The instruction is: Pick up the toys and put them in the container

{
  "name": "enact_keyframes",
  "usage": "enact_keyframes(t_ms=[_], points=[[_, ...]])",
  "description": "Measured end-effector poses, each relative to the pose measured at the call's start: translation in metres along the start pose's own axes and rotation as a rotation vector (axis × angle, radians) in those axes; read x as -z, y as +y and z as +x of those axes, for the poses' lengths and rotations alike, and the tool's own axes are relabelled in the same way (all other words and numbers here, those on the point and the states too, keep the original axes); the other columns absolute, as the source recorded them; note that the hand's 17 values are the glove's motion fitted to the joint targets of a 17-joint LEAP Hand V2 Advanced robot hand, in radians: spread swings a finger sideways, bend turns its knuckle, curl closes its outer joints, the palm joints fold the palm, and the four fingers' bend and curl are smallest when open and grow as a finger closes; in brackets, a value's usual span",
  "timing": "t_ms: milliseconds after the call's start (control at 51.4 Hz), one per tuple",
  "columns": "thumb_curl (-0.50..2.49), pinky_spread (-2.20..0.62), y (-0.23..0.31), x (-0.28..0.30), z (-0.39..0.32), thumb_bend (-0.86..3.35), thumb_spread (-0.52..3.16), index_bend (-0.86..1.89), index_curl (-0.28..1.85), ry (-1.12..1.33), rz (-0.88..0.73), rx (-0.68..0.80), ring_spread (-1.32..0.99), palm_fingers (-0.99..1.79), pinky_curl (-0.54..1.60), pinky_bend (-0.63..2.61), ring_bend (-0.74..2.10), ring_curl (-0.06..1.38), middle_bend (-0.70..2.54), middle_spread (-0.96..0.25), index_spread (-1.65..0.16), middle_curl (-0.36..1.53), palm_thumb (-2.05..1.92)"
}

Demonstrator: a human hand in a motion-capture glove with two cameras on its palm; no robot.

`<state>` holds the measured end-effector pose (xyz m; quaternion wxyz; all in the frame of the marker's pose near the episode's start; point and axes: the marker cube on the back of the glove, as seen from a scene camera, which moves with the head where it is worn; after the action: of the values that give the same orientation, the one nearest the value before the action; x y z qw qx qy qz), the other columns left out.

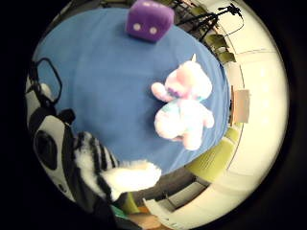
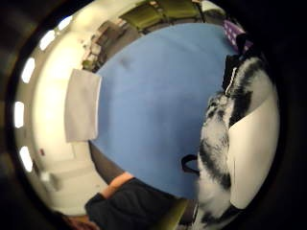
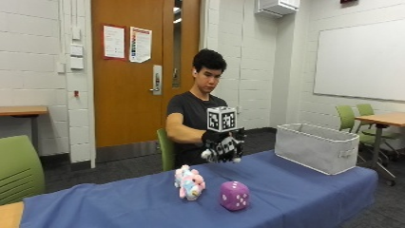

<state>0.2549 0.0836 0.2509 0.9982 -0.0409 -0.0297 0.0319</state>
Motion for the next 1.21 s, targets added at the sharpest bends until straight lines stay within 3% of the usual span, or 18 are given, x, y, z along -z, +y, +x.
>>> enact_keyframes(t_ms=[273,526,623,681,740,876,993,1129,1207], points=[[0.74,-0.49,-0.046,0.144,-0.062,0.14,0.63,0.14,0.53,0.035,0.172,0.052,-0.41,1.14,0.39,0.73,1.19,0.52,0.85,-0.41,-0.38,0.65,0.72],[0.82,-0.48,-0.068,0.230,-0.197,0.11,0.57,0.17,0.59,0.026,0.249,0.178,-0.40,1.14,0.38,0.74,1.19,0.50,0.86,-0.40,-0.39,0.67,0.71],[0.85,-0.48,-0.051,0.239,-0.278,0.10,0.55,0.18,0.62,-0.027,0.235,0.450,-0.40,1.15,0.37,0.73,1.18,0.50,0.85,-0.40,-0.39,0.67,0.71],[0.87,-0.48,-0.051,0.241,-0.318,0.09,0.55,0.19,0.63,-0.031,0.217,0.490,-0.40,1.16,0.37,0.73,1.18,0.49,0.86,-0.39,-0.39,0.68,0.71],[0.89,-0.48,-0.040,0.244,-0.363,0.09,0.54,0.18,0.65,-0.118,0.182,0.660,-0.40,1.16,0.37,0.73,1.18,0.49,0.86,-0.39,-0.39,0.68,0.72],[0.93,-0.47,-0.053,0.234,-0.440,0.08,0.53,0.18,0.69,0.029,0.204,0.468,-0.40,1.16,0.37,0.73,1.18,0.48,0.86,-0.39,-0.39,0.69,0.71],[0.96,-0.47,-0.085,0.226,-0.435,0.07,0.52,0.18,0.72,-0.111,0.162,0.571,-0.40,1.15,0.37,0.73,1.19,0.48,0.86,-0.39,-0.40,0.70,0.71],[0.99,-0.47,-0.083,0.205,-0.474,0.05,0.52,0.17,0.75,-0.130,0.133,0.577,-0.40,1.14,0.37,0.74,1.19,0.48,0.86,-0.39,-0.40,0.70,0.71],[1.01,-0.47,-0.087,0.183,-0.476,0.05,0.52,0.16,0.77,0.013,0.139,0.660,-0.40,1.14,0.37,0.74,1.20,0.48,0.86,-0.40,-0.40,0.70,0.71]])
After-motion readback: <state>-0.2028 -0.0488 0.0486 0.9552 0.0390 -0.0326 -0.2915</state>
